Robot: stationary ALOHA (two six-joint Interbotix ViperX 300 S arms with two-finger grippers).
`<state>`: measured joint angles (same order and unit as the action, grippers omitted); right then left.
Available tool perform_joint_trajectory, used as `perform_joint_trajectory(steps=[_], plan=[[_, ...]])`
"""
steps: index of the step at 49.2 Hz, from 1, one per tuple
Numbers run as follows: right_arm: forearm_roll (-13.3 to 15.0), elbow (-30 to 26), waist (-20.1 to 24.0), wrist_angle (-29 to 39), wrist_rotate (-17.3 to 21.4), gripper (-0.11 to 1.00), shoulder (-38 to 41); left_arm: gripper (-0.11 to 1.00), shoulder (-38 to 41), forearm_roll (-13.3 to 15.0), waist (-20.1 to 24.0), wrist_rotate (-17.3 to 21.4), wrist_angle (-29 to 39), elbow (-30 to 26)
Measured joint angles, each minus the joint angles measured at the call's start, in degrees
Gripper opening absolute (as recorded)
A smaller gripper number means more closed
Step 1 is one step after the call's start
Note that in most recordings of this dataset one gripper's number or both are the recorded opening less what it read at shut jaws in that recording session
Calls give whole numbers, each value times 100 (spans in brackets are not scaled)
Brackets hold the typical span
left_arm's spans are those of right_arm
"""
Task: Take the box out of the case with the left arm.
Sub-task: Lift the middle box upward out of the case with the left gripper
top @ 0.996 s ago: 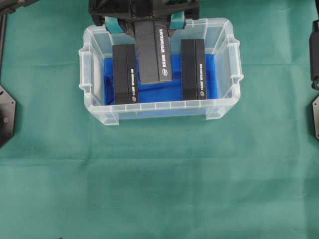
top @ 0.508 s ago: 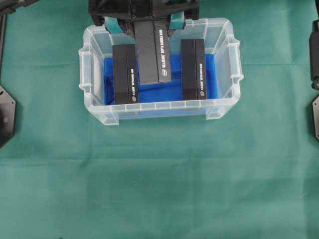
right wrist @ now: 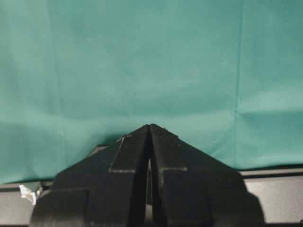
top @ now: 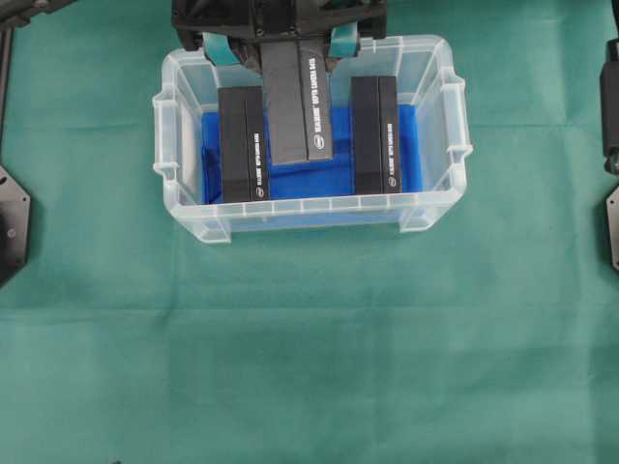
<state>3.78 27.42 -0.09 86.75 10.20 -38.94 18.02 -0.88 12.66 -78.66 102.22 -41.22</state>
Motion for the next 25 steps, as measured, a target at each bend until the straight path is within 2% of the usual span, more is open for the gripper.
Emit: perform_joint_trajectory(steps=[16,25], plan=[[0,0,0,0,0,0,-9,60,0,0,-9,-18,-9,0],[0,0,0,0,0,0,0,60,0,-9,-193,-158,-18,0]])
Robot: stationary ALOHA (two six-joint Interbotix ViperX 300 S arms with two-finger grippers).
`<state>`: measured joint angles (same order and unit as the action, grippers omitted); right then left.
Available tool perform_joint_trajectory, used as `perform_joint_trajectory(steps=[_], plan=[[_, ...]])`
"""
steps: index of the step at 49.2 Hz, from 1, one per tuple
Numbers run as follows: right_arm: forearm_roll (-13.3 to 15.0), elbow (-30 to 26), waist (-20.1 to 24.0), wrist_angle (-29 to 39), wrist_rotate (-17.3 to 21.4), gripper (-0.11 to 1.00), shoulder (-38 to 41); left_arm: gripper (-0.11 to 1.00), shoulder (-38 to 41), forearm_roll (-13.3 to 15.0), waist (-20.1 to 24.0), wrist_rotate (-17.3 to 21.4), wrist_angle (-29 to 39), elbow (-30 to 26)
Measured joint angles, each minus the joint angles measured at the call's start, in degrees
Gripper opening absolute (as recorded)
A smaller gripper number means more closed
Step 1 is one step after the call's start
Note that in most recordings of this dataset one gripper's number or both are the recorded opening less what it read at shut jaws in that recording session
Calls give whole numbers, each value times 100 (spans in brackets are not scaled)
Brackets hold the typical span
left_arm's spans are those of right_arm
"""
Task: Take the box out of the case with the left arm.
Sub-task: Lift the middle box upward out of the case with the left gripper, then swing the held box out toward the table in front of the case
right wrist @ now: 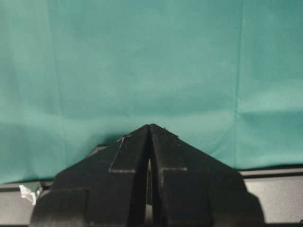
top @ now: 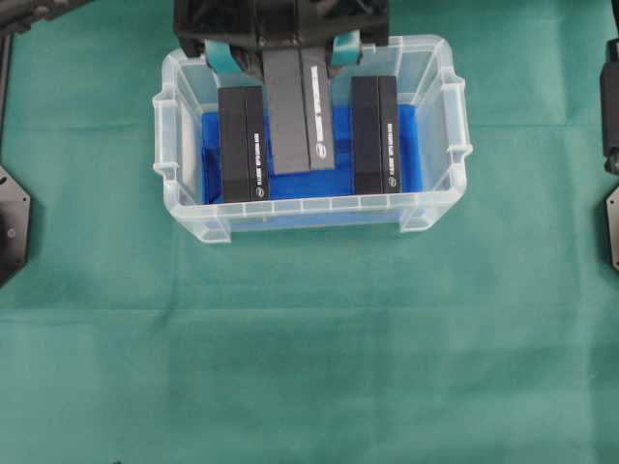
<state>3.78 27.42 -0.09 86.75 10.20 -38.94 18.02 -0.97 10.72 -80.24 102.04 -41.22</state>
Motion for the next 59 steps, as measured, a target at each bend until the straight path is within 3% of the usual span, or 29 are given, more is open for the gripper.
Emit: perform_joint_trajectory(steps=[14,37,45,59], plan=[[0,0,0,0,0,0,0,60,0,9,-712,-721,0,0],[9,0,0,0,0,0,0,60,0,0,-2145,-2452,-132,0],[0,0,0,9,0,0,0,60,0,0,-2426,-2663,-290,0],[-9,0,0,9,0,0,-9,60,0,-88,-2435,-2654,-334,35]])
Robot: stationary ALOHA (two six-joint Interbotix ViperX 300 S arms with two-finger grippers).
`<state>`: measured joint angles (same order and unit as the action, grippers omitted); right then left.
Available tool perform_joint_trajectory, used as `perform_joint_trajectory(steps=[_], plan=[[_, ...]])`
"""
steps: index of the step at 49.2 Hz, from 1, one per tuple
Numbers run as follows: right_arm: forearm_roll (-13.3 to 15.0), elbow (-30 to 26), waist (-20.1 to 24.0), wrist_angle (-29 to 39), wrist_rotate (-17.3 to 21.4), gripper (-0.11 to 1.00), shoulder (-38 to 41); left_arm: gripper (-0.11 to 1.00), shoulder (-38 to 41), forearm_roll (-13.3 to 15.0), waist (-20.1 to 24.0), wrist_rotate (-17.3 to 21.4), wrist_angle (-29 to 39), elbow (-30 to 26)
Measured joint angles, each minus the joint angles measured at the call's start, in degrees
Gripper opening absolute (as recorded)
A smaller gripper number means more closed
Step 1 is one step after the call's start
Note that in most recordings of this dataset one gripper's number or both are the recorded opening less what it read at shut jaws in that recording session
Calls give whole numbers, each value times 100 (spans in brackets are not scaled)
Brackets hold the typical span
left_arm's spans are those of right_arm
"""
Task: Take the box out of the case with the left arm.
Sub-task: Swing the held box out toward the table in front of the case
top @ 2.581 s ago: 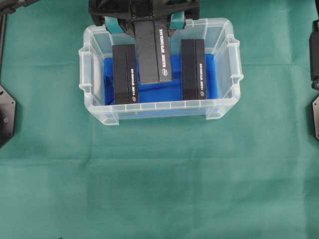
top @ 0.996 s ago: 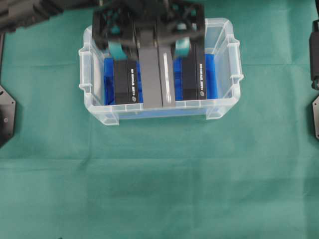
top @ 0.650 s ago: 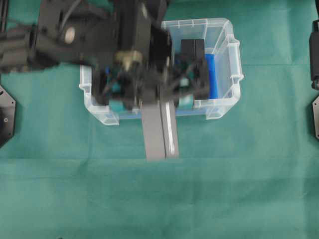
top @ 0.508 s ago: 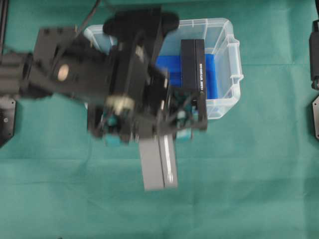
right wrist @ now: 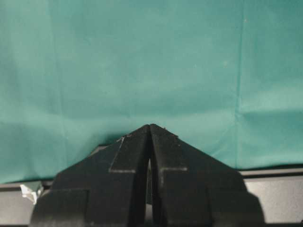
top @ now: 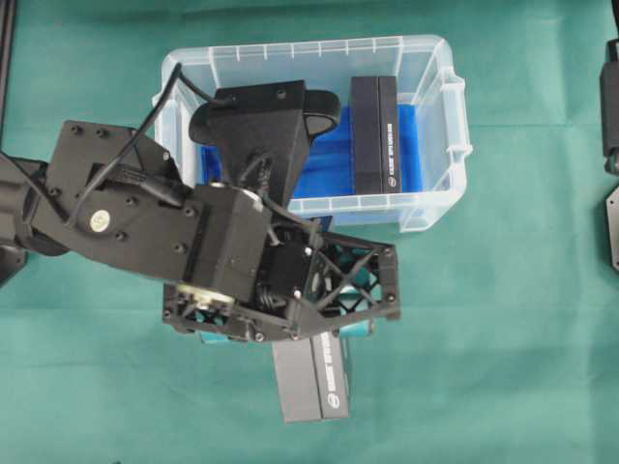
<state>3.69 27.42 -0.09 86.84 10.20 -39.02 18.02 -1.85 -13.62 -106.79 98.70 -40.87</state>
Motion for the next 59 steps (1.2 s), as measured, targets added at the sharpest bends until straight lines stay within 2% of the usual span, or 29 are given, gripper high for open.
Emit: perform_joint_trajectory(steps=[11,17,36,59], plan=[[-9,0,0,0,0,0,9,60,0,0,-9,9,-193,387],[0,0,0,9,0,0,9,60,0,-9,-9,9,-501,791],[-9,0,0,9,0,0,0,60,-246,-9,18,-18,-2127,2435],[-9,88,0,0,0,0,0,60,-123,18,35,0,-3762,3779]])
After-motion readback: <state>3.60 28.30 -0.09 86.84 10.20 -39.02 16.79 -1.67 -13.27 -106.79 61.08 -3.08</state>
